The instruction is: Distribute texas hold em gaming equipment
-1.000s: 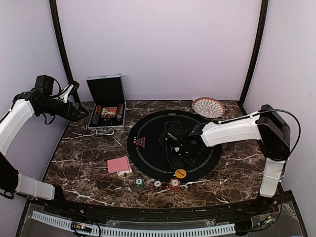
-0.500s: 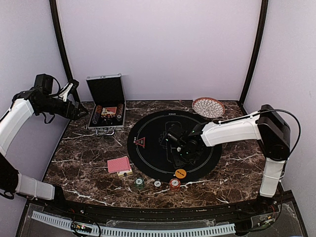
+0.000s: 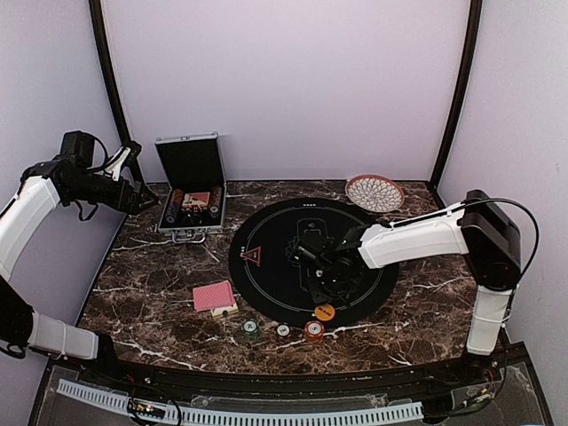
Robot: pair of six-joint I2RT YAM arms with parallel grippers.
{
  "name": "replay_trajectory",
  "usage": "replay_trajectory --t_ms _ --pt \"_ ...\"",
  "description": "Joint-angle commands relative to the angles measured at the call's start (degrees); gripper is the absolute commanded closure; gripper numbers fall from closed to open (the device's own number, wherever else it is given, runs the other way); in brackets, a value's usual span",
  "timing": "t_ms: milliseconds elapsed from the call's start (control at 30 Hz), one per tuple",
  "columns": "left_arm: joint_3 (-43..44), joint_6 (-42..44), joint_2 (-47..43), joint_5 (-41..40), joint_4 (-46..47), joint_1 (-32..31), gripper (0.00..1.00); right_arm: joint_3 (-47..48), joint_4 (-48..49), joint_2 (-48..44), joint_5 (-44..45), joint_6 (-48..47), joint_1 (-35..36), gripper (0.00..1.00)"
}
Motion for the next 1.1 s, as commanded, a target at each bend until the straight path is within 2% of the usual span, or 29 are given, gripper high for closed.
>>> replay_trajectory --t_ms 0,633,933,1067 --pt "1.7 1.0 -0.9 0.2 -1.5 -0.1 0.01 0.7 -1.3 1.7 2.1 0.0 -0.3 0.56" --pt "3.5 1.6 -0.4 0.9 -2.9 -0.1 0.01 6.5 0.4 6.2 4.5 -6.4 -8.0 0.58" --pt "3.3 2.2 -0.6 0.5 -3.2 -0.2 0.01 -7.0 1.8 -3.3 2.9 -3.9 -8.0 0.62" --pt "3.4 2.3 -0.6 0.5 -3.2 -0.2 0.01 -8.1 -0.2 -6.3 2.0 -4.7 -7.7 0.6"
